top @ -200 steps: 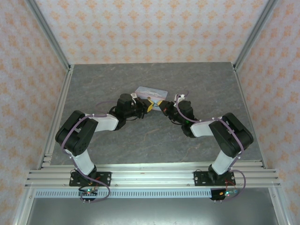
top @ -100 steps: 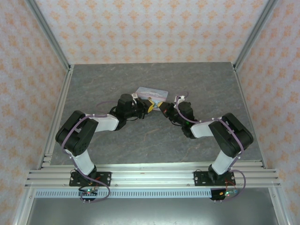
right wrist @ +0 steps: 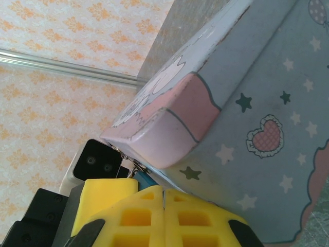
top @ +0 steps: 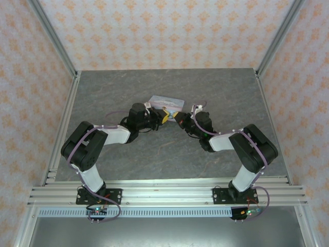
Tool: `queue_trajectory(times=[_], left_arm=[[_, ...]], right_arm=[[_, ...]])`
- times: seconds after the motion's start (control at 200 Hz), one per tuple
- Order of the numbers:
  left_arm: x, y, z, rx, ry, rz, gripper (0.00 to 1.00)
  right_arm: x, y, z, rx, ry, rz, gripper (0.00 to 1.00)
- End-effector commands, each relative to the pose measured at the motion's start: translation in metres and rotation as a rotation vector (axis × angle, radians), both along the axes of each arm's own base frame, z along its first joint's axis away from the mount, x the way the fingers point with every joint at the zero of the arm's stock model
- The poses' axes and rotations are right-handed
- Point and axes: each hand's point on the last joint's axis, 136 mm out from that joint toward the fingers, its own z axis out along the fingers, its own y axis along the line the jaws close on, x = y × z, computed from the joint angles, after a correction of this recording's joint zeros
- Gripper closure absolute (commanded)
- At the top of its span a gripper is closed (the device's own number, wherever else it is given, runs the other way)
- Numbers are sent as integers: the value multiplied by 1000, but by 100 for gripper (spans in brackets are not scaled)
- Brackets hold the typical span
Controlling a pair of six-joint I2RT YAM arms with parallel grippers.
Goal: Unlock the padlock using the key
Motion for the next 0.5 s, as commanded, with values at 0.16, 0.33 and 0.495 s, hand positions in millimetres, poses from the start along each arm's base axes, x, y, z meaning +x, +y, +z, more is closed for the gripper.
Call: queue_trajectory(times=[0.16,0.33,0.495], left_arm=[[2,-10,23,-24,-72,-35,100],[2,-9,22,-20,-71,-36,100],[1,-9,21,-19,-69,-37,100]], right_arm=[[2,1,20,5,-56,-6,100],[2,1,21,6,-57,-8,100],[3,1,23,9,-61,-8,100]])
